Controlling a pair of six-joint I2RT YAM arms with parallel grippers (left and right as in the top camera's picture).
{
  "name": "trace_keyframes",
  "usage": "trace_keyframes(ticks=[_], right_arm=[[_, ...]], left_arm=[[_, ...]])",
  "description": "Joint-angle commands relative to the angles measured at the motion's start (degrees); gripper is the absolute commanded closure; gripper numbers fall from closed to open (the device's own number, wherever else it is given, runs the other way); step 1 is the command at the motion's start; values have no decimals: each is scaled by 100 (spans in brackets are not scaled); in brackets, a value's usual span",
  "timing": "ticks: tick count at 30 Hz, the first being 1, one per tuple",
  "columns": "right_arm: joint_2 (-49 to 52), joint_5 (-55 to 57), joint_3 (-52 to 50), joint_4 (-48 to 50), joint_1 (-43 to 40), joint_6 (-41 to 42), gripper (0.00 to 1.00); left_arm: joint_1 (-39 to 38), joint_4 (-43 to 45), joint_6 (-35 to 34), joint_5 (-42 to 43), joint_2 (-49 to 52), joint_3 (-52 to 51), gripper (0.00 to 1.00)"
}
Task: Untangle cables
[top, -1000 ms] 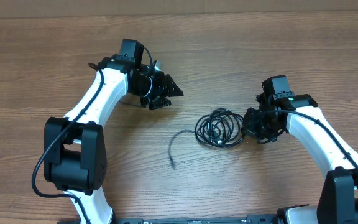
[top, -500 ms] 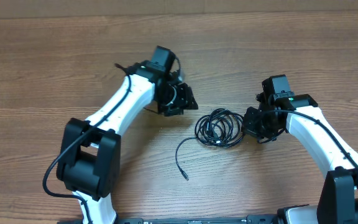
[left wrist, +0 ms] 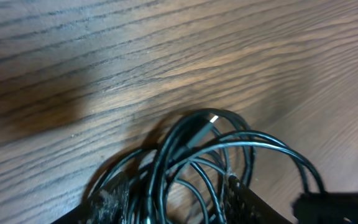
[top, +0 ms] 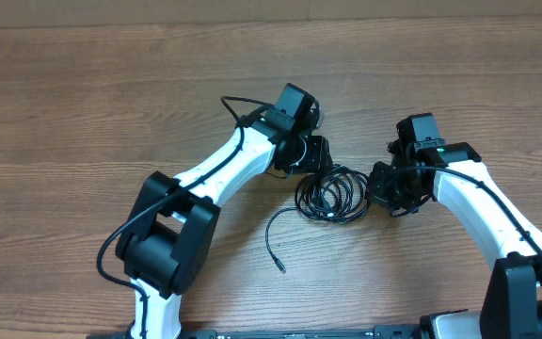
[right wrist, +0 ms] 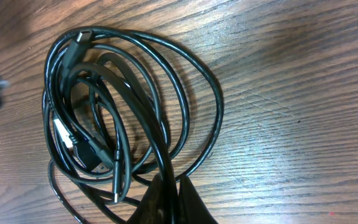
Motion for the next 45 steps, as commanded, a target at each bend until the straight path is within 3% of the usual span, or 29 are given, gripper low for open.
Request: trace_keyframes(ticks=[1,8,12,23,25,28,30,37,45], right_arm=[[39,-22,-35,20,13,28,96],[39,-20,-35,26,13,26,96],[39,-20,-35,22,20,28,96],[39,-20,-35,22,20,26,96],[39,-20,-35,20,20,26,96],[39,-20,-35,17,20,26,96],[39,-20,-35,20,20,26,96],[39,-15,-35,-22,20,24,96],[39,-17,-35,-28,20,24,96]], left_arm=[[-68,48,168,-111,212,33,51],[-140,44,168,-450,468,33,56],[-166,52,168,-448,505,33,66],[-369,0,173,-433,507,33,70],[-407,-44,173,-592,507,33,76],[-398,-94,175,-726,505,33,94],[-343,-129,177,-632,492,42,96],[374,-387,243,448,173,52,96],[1834,-22,299,2830,-299,52,96]])
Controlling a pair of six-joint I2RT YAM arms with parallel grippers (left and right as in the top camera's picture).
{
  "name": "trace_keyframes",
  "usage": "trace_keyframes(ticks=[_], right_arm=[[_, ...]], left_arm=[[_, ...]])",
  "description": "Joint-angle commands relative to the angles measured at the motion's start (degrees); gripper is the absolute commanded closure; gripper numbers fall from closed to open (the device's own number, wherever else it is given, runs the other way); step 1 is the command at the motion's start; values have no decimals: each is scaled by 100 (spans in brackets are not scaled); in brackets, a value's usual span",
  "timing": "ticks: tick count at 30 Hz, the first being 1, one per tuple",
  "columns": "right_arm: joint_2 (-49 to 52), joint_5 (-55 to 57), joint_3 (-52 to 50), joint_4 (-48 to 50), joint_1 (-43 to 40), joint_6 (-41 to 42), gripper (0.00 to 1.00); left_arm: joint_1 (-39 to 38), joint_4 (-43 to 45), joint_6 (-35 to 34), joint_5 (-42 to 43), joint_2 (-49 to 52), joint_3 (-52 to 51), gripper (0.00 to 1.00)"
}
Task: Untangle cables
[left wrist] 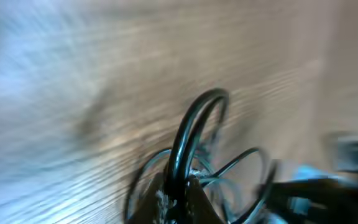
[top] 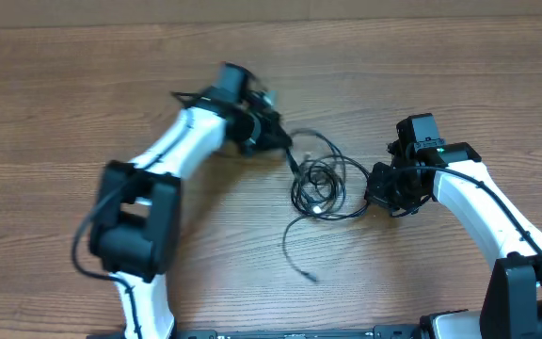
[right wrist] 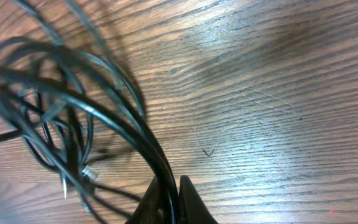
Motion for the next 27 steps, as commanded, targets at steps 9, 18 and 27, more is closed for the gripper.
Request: trace_keyframes(ticks=[9,18,27], right_arm=[[39,2,-35,15,20,24,96],[39,2,-35,15,20,24,96],[39,2,-35,11,20,24,96]], left_arm=[[1163,-623,146,1054,-393,46,29],[-24,-1043,428,-404,-387,31,35],[-1207,-1049,254,-2564,-387,31,43]])
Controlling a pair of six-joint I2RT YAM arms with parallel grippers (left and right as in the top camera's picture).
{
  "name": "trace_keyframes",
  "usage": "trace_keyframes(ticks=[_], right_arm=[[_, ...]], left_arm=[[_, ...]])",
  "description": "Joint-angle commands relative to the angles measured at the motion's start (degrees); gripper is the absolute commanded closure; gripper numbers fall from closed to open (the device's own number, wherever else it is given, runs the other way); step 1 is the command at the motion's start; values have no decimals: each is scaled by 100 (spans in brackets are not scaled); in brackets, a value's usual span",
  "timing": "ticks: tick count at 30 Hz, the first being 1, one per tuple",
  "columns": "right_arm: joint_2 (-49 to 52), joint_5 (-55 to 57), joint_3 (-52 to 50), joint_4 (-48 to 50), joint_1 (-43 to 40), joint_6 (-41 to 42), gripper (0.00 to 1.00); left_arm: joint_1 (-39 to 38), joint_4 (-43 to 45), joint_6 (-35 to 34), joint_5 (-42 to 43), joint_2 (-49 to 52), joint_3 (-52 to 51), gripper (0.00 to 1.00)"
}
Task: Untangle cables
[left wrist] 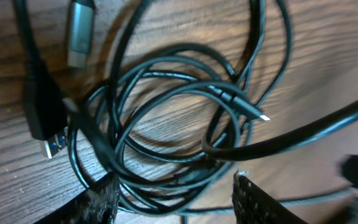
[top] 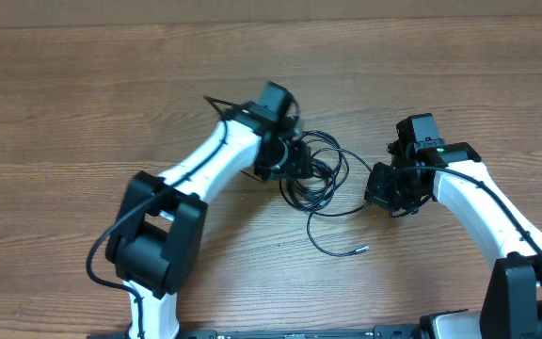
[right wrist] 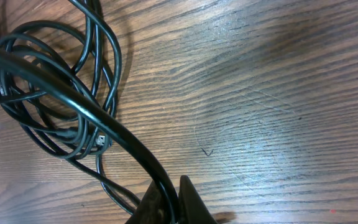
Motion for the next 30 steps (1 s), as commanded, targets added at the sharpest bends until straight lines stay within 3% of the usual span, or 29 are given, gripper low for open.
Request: trace_keyframes(ticks=[1,14,19,24,30], right_arm=[[39,7,-35,15,20,24,96],[39,4,-35,-11,20,24,96],[39,4,-35,-13,20,24,96],[39,7,-35,-31,20,24,96],[39,7,-35,-31,20,24,96]], left_arm=[[-286,50,-4,-1045,-133,28,42],[-638,262,-2,-1102,59,-35,42],[-638,125,0,-1143,179,-74,46],[-610,-260,-7,-1742,179,-79,51],[-570,-459,-79,-1738,179,-81,48]])
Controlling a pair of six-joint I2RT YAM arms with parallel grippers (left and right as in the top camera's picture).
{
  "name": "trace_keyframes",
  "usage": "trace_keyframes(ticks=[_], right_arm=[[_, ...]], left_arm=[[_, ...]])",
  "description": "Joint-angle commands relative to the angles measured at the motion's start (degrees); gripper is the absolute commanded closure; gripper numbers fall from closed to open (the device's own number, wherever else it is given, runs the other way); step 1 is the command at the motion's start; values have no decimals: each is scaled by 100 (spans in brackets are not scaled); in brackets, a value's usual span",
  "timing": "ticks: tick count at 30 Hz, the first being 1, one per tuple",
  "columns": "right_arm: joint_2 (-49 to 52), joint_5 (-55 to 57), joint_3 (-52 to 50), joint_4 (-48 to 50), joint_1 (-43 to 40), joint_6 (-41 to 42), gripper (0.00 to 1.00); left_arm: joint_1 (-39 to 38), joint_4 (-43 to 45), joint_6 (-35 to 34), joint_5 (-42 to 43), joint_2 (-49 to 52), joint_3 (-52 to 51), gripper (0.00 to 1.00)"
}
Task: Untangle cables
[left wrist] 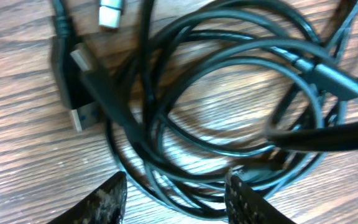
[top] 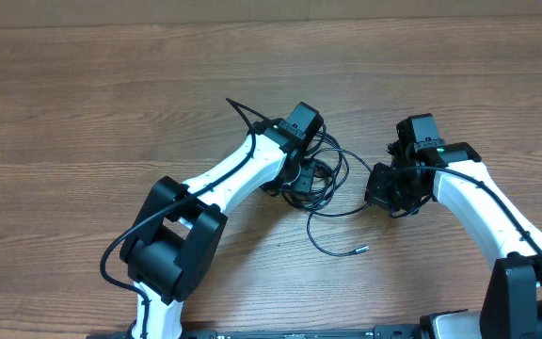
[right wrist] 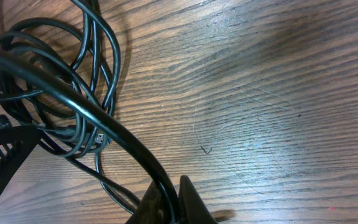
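A tangle of black cables [top: 320, 177] lies on the wooden table between the two arms, with one loose end [top: 360, 250] trailing toward the front. My left gripper [left wrist: 176, 196] is open right over the coils [left wrist: 229, 118], its fingers [left wrist: 107, 202] straddling several strands; USB plugs [left wrist: 73, 93] lie at the left of that view. My right gripper [right wrist: 174, 199] is shut on a thick black cable [right wrist: 86, 106] that runs from its jaws up-left into the bundle. The overhead view shows this gripper [top: 376, 193] at the bundle's right edge.
The wooden table [top: 83, 113] stretches all around the bundle. The left arm [top: 233, 179] reaches in from the front left, the right arm [top: 478, 207] from the front right.
My left gripper has moved a little to the right over the bundle and sits lower on the coils, still open. The right gripper and its cable have not moved.
At first both grippers were at the compact bundle, the right shut on a cable. Then the left was shut on a strand, far up-left, and the bundle was spread. It then stood open back over the loosened coils, as now.
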Motion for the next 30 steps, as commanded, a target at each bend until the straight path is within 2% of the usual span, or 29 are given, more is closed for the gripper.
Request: trace_keyframes(ticks=[1,7,14,20,21,24,25,30], right_arm=[[39,4,-35,13,20,22,96],[39,4,-35,9,20,22,96],[39,4,-35,9,20,20,96],[39,4,-35,11,20,22,96],[39,4,-35,11,20,22,96],[39,4,-35,9,20,22,96],[39,4,-35,9,20,22,96],[39,4,-35,-7,20,17,96]], left_arm=[[39,-35,-87,-22,94,-55,46],[35,-20,-376,192,94,-57,44],[24,-20,-942,122,94,-144,51],[24,295,-1316,87,94,-629,51],[24,380,-1314,92,94,-693,59],[31,422,-1309,155,92,-706,90],[42,413,-1309,153,92,-693,96],[289,127,-1211,173,79,-481,96]])
